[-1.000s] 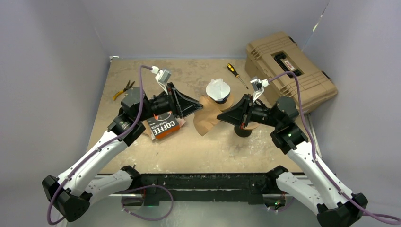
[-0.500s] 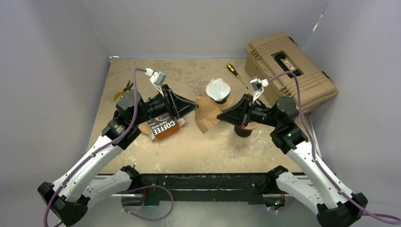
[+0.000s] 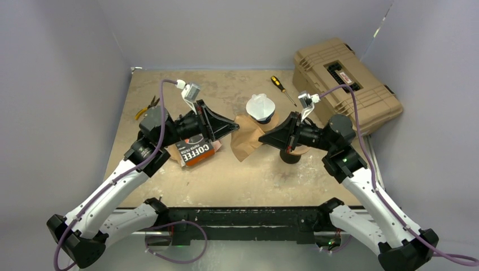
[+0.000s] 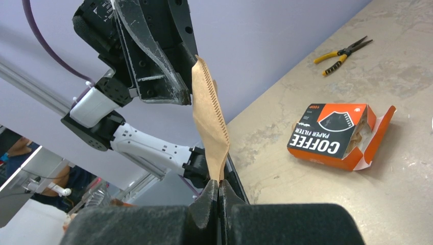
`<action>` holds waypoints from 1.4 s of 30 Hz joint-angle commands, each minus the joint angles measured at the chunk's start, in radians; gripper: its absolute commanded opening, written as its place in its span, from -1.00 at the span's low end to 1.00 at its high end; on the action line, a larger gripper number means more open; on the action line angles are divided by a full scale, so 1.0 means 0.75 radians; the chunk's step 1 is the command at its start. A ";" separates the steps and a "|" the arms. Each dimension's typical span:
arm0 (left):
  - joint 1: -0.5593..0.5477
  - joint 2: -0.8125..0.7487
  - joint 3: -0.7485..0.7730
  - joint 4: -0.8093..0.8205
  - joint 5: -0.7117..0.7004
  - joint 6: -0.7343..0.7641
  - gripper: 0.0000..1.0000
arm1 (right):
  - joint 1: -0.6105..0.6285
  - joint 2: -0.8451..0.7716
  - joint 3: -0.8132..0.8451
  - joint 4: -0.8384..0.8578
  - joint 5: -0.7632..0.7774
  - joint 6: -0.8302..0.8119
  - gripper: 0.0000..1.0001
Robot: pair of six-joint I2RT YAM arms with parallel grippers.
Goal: Place the coffee filter in the dripper
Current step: Place the coffee filter in the coffee dripper.
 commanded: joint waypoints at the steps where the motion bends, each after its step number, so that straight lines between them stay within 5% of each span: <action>1: 0.004 -0.026 0.033 -0.015 0.023 0.035 -0.53 | -0.005 0.005 0.035 0.048 -0.013 0.009 -1.00; 15: 0.005 0.007 0.032 0.096 0.109 0.030 -0.56 | -0.004 0.000 0.028 0.065 -0.033 0.009 -1.00; 26: 0.006 0.014 0.080 -0.130 0.013 0.139 -0.57 | -0.004 0.011 0.028 0.096 -0.053 0.013 -1.00; 32: 0.006 0.019 0.103 -0.209 -0.160 0.188 -0.97 | -0.005 0.006 0.027 0.071 -0.047 -0.005 -1.00; 42: 0.006 0.025 0.097 -0.105 -0.113 0.152 -1.00 | -0.004 0.021 0.022 0.064 -0.037 -0.017 -1.00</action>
